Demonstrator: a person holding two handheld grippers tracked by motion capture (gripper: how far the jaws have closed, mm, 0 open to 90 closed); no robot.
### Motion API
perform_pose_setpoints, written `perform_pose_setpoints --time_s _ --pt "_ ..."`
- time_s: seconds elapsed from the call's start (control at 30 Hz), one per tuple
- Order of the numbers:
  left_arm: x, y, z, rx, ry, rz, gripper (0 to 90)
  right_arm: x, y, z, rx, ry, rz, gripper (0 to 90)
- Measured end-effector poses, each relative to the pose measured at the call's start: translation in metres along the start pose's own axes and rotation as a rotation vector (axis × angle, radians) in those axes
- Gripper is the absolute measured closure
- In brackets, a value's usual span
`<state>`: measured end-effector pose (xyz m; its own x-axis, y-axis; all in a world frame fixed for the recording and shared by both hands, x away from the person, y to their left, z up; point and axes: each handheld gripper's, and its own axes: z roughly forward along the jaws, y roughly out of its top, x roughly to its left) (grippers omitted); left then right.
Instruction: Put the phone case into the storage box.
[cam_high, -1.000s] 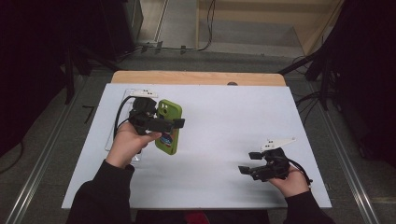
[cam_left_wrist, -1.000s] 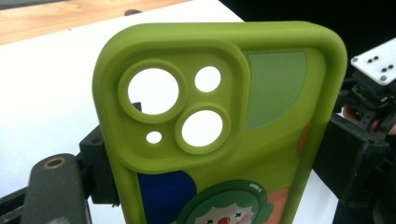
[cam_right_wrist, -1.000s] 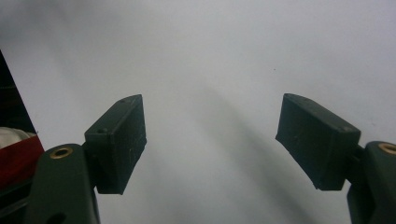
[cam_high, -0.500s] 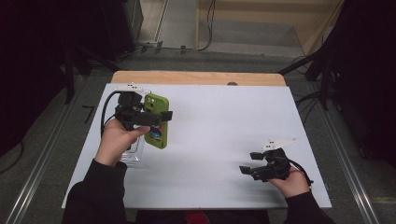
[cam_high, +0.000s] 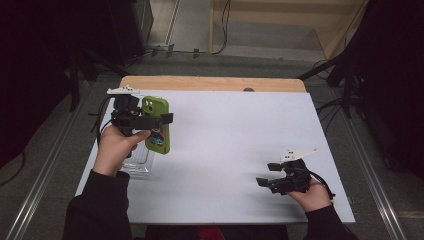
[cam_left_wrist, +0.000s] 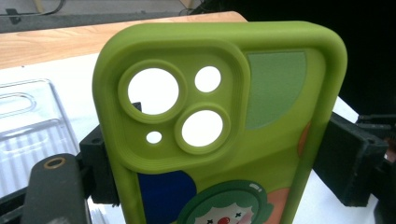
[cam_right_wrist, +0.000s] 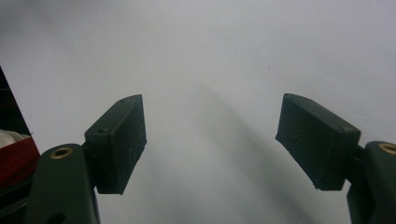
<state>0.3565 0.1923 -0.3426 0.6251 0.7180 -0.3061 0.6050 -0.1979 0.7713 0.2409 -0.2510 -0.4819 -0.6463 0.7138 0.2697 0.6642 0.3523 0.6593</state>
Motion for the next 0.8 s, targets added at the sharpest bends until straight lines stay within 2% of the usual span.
perform_pose_setpoints --time_s 0.3,0.57,0.73,0.8 --pt "0.012 0.001 -0.012 -0.030 0.042 -0.018 17.6 0.002 0.000 0.001 0.000 -0.002 -0.010 22.2" --pt "0.028 -0.001 -0.020 -0.051 0.124 -0.046 17.6 0.001 0.000 0.001 -0.003 -0.003 -0.006 22.2" --pt "0.035 -0.003 -0.019 -0.062 0.202 -0.048 17.6 -0.001 0.000 0.001 -0.006 -0.005 -0.003 22.2" --pt "0.038 -0.003 -0.016 -0.058 0.199 -0.059 17.6 0.000 0.000 0.001 -0.008 -0.004 -0.005 22.2"
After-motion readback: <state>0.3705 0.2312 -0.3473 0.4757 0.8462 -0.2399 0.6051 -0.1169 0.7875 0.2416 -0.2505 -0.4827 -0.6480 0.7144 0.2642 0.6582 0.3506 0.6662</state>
